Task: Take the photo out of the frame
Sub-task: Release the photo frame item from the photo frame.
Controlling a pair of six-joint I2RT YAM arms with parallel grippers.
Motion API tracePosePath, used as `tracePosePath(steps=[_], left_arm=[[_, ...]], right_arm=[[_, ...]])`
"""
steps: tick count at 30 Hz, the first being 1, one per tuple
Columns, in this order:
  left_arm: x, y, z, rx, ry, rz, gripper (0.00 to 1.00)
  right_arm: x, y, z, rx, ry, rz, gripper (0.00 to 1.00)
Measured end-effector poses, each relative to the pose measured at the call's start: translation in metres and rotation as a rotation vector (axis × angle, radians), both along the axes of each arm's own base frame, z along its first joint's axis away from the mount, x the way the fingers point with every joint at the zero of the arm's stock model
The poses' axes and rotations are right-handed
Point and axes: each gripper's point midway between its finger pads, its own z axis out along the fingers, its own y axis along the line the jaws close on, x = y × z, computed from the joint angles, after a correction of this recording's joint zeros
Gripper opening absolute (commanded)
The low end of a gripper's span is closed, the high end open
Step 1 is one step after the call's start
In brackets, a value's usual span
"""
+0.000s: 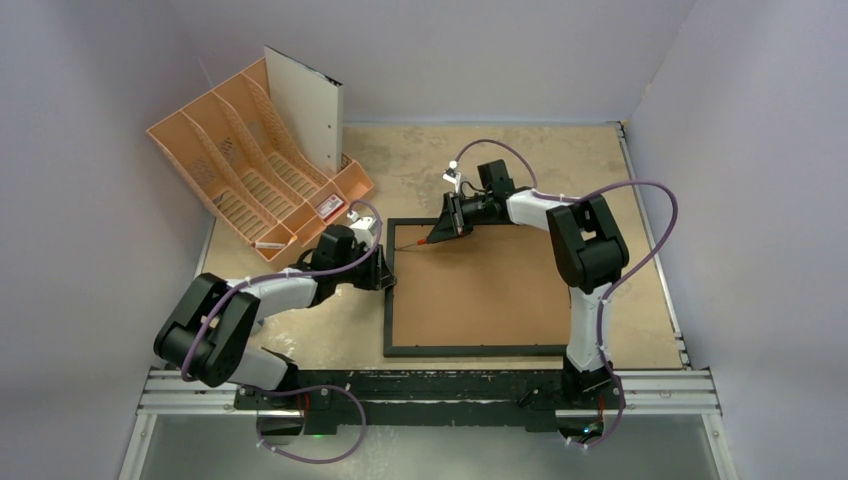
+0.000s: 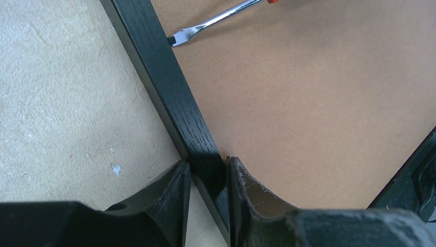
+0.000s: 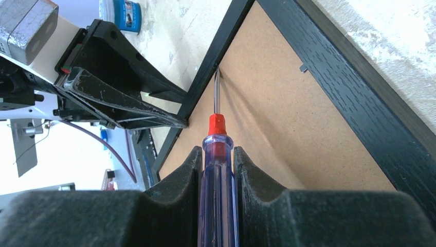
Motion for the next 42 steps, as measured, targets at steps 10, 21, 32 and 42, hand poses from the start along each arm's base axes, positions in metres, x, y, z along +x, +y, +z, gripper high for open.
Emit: tracePosePath(steps=[10, 21, 32, 42], left_arm=[[0.000, 0.000, 0.000, -0.001, -0.004, -0.009, 0.16], [0.000, 0.000, 0.000, 0.000, -0.008, -0.014, 0.15], [0.000, 0.001, 0.001, 0.002, -0.011, -0.010, 0.15], [0.000, 0.001, 0.001, 0.000, -0.016, -0.009, 0.15]], right_arm=[[0.001, 0.000, 0.000, 0.004, 0.007, -0.007, 0.00], [0.004, 0.007, 0.009, -0.075, -0.005, -0.013, 0.00], [0.014, 0.032, 0.031, -0.212, -0.142, -0.047, 0.00], [0.024, 0.061, 0.048, -0.293, -0.295, -0.076, 0.00]])
